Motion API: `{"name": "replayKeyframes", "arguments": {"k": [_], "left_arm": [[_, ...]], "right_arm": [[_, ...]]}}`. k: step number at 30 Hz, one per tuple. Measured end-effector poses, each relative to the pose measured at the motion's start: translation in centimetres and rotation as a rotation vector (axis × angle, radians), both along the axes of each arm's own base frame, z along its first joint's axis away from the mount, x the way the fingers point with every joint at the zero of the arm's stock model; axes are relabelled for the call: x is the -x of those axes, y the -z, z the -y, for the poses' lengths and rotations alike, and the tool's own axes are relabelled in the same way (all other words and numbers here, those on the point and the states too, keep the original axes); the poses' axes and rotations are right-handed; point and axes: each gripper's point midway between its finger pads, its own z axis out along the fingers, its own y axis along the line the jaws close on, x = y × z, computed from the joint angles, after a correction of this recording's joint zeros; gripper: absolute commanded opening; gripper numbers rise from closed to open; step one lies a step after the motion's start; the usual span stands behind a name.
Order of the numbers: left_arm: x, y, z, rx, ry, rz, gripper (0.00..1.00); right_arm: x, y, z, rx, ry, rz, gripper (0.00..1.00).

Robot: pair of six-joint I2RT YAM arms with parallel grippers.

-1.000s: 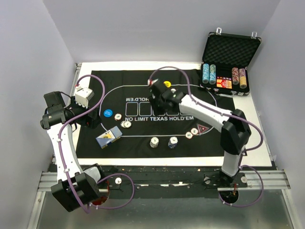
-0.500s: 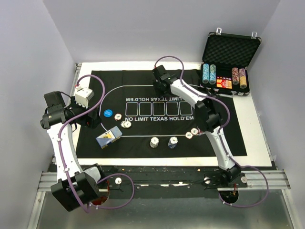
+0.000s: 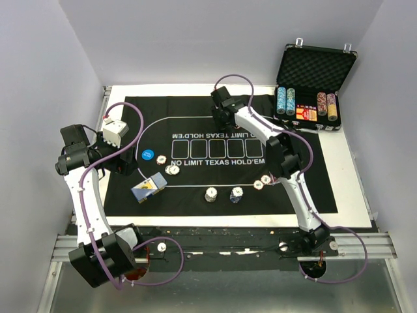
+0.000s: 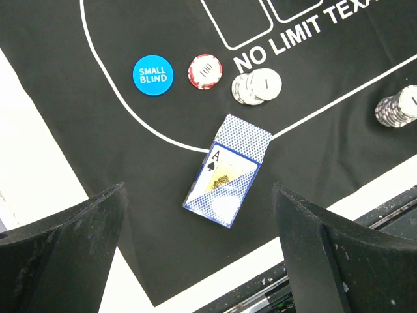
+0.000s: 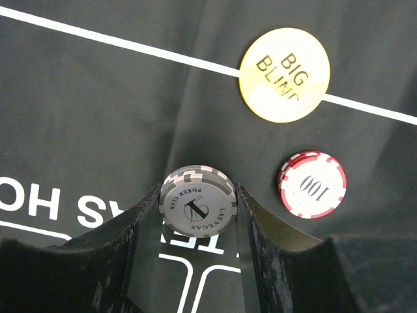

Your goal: Distribute texas hold em gaming equipment

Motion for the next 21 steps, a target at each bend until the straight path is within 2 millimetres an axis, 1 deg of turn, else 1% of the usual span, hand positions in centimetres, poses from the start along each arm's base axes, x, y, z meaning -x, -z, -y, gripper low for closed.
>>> {"name": "replayKeyframes", "arguments": {"k": [1,2,7,9,12,15,18,19,21], "left_arm": [[0.0,0.0,0.0,0.000,0.000,0.000,0.99],[0.0,0.0,0.0,0.000,0.000,-0.001,0.99],[0.0,0.0,0.0,0.001,0.000,-0.002,0.99],[0.0,0.0,0.0,0.001,0.000,-0.002,0.99],[0.0,0.0,0.0,0.001,0.000,-0.002,0.99],[0.0,0.0,0.0,0.001,0.000,-0.003,0.99],[0.1,0.0,0.0,0.002,0.000,-0.004,0.99],[0.1,0.0,0.1,0.002,0.000,-0.004,0.99],[0.2,-0.1,0.1,0.001,0.000,-0.002,0.99]], "right_arm": [[0.0,0.0,0.0,-0.001,0.001,0.000,0.47],[-0.1,0.0,0.1,-0.001,0.001,-0.001,0.56],[-0.1,0.1,0.2,-0.013,0.004,-0.008,0.75],[-0.1,0.1,0.2,-0.016,0.003,-0.011,0.77],[0.1,0.3,0.2,-0.018,0.000,-0.017,0.77],[0.4,0.0,0.1,-0.027,-0.003,-0.024,0.78],[1.8,-1.4,0.3,-0.040,-0.013,-0.030,0.80],[2.4,-2.2,0.4,-0.046,-0.016,-0.029,0.81],[3.9,-4.5,0.6,-0.059,-0.028,-0.013,0.86]]}}
